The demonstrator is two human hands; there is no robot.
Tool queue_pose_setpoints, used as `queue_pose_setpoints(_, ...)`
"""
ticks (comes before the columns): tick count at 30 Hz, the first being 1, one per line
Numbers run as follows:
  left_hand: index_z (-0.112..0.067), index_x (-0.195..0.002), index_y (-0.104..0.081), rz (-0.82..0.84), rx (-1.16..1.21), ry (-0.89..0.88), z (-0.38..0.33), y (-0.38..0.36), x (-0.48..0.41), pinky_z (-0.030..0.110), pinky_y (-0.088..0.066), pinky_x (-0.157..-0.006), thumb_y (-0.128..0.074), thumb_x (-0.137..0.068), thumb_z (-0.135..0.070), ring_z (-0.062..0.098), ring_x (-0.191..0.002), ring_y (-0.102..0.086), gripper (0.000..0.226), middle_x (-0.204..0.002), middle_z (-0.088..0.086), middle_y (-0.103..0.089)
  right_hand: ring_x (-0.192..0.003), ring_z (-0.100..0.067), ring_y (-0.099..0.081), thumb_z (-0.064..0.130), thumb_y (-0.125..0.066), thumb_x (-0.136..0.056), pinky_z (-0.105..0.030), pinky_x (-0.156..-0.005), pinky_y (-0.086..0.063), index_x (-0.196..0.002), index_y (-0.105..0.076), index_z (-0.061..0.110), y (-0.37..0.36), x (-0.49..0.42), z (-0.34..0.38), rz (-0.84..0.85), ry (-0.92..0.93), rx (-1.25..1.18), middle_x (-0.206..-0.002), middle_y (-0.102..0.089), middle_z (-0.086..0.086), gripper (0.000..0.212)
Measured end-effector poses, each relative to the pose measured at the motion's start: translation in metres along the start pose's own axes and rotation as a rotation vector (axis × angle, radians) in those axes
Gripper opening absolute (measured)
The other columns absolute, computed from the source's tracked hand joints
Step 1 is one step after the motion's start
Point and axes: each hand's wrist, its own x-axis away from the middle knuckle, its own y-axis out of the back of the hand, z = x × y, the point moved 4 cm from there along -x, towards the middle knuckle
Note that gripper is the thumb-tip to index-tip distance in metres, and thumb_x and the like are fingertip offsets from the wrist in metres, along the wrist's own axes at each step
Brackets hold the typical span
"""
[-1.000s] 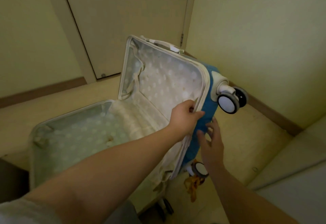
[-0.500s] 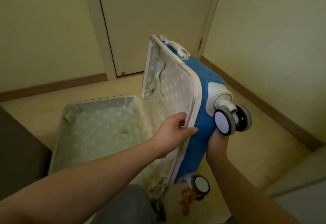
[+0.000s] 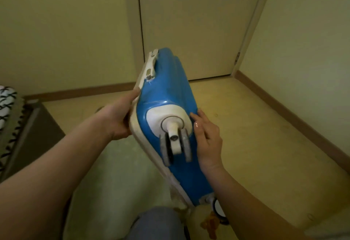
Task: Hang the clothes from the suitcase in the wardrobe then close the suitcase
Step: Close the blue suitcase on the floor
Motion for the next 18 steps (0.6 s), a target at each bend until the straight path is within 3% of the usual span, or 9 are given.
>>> queue_pose_setpoints(3,-0.013,-0.105,-0.061,-0.167,0.082,0.011,0.020,0.044,0.012,0.027,-0.056,-0.046,-0.044,-0.097,-0.039,0.016,-0.051,-0.068,0.032,-0.066,0.005,-0.072,-0.091,0.005,-0.048,0.039,-0.039,-0.085,-0.003,-0.085,-0.037,-0.106,-0.071,0.010,-0.016,0.006,0.013,-0.011,0.132,0.035,-0.100,-0.056,0.028,0.048)
queue_pose_setpoints(6,-0.013,-0.097,-0.060,-0.299,0.223,0.073,0.040,0.086,0.030,0.029,-0.056,-0.044,-0.045,-0.096,-0.040,0.018,-0.045,-0.067,0.030,-0.060,0.007,-0.071,-0.091,-0.009,-0.051,0.024,-0.052,-0.091,-0.025,-0.083,-0.046,-0.103,-0.071,0.010,-0.037,-0.002,0.007,0.041,-0.025,0.036,-0.081,-0.050,0.029,0.027)
queue_pose_setpoints(10,-0.014,-0.096,-0.060,-0.480,0.324,0.120,0.067,0.127,0.053,0.033,-0.056,-0.042,-0.050,-0.093,-0.042,0.020,-0.043,-0.067,0.029,-0.057,0.008,-0.071,-0.103,-0.020,-0.055,0.010,-0.054,-0.091,-0.045,-0.099,-0.042,-0.103,-0.071,0.010,-0.071,0.007,-0.003,0.135,-0.112,0.110,-0.080,-0.047,0.031,0.020)
queue_pose_setpoints(15,-0.013,-0.088,-0.057,-0.580,0.421,0.113,0.100,0.162,0.056,0.029,-0.052,-0.036,-0.046,-0.096,-0.039,0.019,-0.039,-0.065,0.029,-0.050,0.008,-0.068,-0.107,-0.022,-0.056,0.012,-0.052,-0.092,-0.047,-0.101,-0.040,-0.105,-0.069,0.013,-0.103,0.019,-0.012,0.238,-0.201,0.181,-0.084,-0.052,0.023,0.022)
queue_pose_setpoints(18,-0.011,-0.089,-0.058,-0.524,0.460,0.129,0.112,0.166,0.054,0.031,-0.056,-0.041,-0.045,-0.096,-0.037,0.021,-0.044,-0.068,0.030,-0.055,0.011,-0.070,-0.103,-0.023,-0.057,0.013,-0.051,-0.093,-0.047,-0.100,-0.040,-0.107,-0.069,0.014,-0.106,0.024,-0.017,0.241,-0.228,0.268,-0.086,-0.059,0.015,0.022)
